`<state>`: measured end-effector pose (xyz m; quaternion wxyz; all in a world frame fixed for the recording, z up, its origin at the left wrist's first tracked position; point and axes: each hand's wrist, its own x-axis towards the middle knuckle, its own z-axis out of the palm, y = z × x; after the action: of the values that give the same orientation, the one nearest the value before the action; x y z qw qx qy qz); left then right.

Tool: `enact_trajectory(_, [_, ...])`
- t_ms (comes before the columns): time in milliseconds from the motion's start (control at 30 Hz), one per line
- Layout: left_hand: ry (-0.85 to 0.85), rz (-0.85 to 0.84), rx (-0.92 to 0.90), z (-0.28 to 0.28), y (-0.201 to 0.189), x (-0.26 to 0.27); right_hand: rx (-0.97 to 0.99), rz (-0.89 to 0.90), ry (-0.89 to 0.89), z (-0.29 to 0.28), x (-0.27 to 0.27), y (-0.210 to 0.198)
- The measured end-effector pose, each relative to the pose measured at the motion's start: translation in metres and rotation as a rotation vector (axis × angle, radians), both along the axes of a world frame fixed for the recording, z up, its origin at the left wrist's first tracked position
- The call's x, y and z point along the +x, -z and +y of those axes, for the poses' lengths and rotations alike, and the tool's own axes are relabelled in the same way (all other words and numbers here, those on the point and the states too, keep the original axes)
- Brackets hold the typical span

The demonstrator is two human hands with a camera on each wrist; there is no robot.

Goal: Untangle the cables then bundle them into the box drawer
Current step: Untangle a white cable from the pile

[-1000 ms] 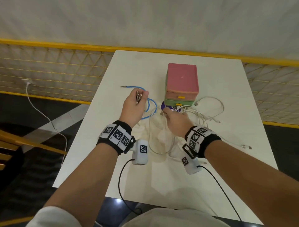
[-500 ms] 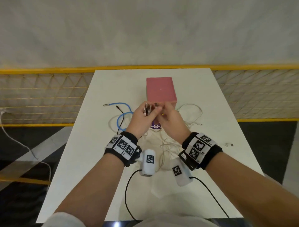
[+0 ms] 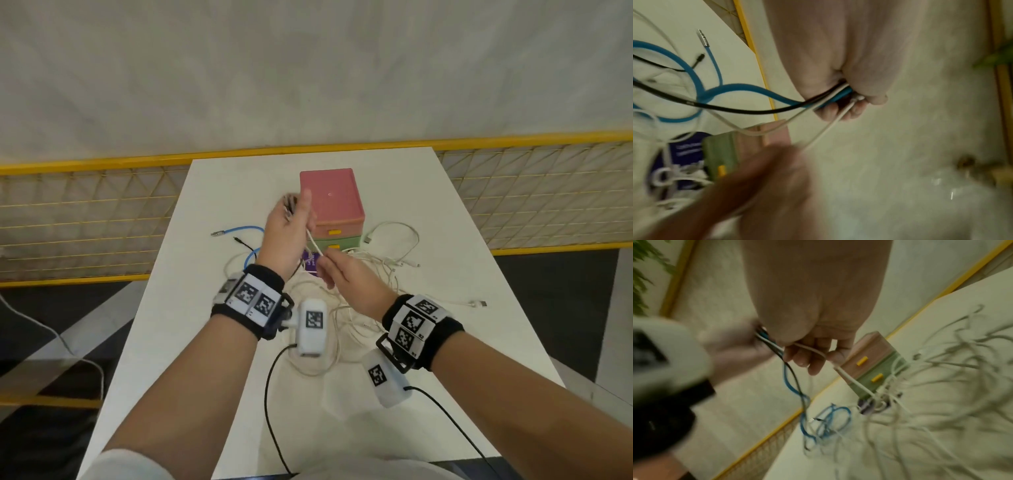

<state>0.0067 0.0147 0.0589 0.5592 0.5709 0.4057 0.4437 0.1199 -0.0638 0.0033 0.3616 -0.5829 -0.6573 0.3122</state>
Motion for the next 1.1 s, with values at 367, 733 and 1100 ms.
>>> enact_trajectory(367, [0.432,0.736,0.202,-0.002,-0.025,-0.024,-0.020,0.102,0.296,-0.005,0.051,0.006])
enact_trajectory(733, [-0.368,0.539,0.334,0.037,-0.037,-0.045,-0.196,0.042,0.229,-0.028,0.075,0.032])
enact_trajectory(1100, [0.492,0.751,0.353,-0.026,0.032,0.018,0.083,0.054,0.170,-0.024,0.053,0.011])
